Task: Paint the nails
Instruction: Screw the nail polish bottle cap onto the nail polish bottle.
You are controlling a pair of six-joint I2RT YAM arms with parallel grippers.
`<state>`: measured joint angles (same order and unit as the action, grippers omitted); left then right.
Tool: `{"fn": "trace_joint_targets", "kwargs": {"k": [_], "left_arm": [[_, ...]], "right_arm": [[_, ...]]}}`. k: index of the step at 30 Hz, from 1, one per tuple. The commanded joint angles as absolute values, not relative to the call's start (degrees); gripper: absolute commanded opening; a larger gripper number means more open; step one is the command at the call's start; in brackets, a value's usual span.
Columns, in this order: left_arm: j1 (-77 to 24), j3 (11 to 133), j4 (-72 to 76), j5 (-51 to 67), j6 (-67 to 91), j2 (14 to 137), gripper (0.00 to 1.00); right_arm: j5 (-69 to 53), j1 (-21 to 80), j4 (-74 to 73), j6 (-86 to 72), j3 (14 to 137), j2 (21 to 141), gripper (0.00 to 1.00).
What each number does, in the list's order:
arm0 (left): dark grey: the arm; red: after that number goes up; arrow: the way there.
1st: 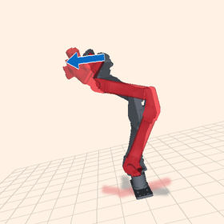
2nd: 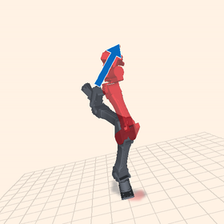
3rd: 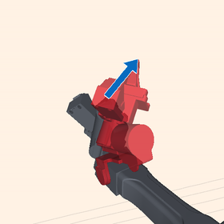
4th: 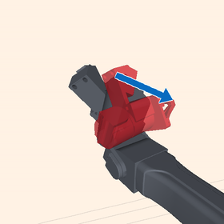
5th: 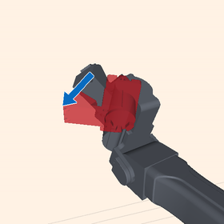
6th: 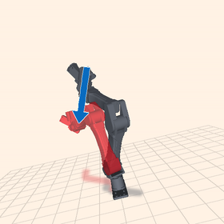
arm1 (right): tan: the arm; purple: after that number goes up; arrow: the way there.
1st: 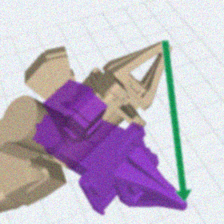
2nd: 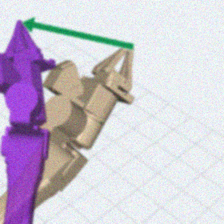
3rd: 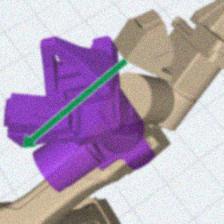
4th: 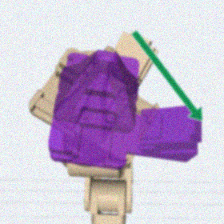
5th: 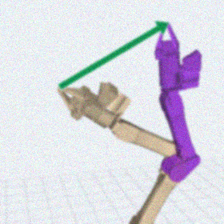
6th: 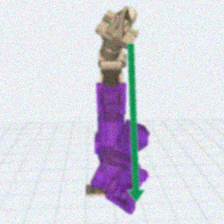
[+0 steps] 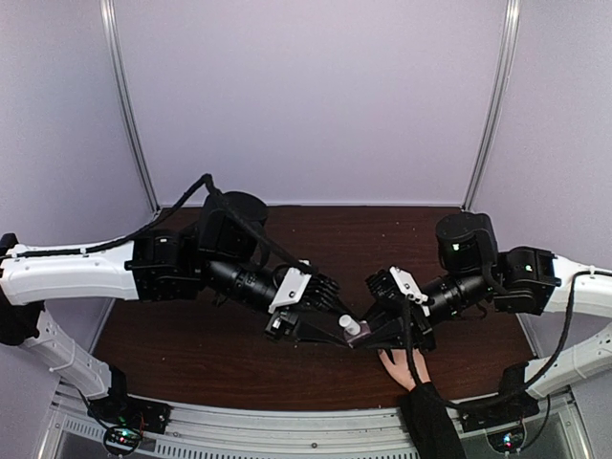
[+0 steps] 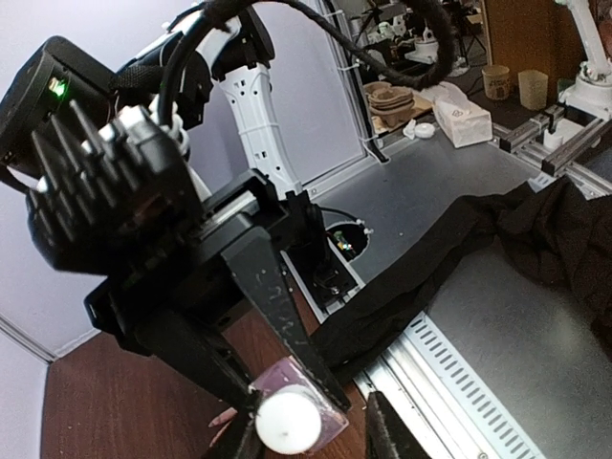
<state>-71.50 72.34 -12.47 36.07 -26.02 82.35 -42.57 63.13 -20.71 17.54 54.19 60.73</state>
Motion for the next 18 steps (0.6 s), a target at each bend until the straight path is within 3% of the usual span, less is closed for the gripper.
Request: {"fn": "trace_joint_targets", "kwargs": {"k": [1, 8, 18], "left_arm": [[-70.97, 70.06, -9.23, 37.42, -23.72, 78.52, 0.40], [-70.29, 67.68, -4.72, 30.80, -17.82, 75.01, 0.51], [-68.38, 63.99, 7.24, 9.97, 2.65, 72.99, 0.54]], "right_arm": [[-41.64, 63.12, -15.84, 16.27, 55.67, 59.18, 0.00], [-38.70, 63.05, -13.38, 14.64, 53.88, 57.95, 0.00], [-9.87, 63.02, -6.04, 7.02, 50.90, 55.09, 0.00]]}}
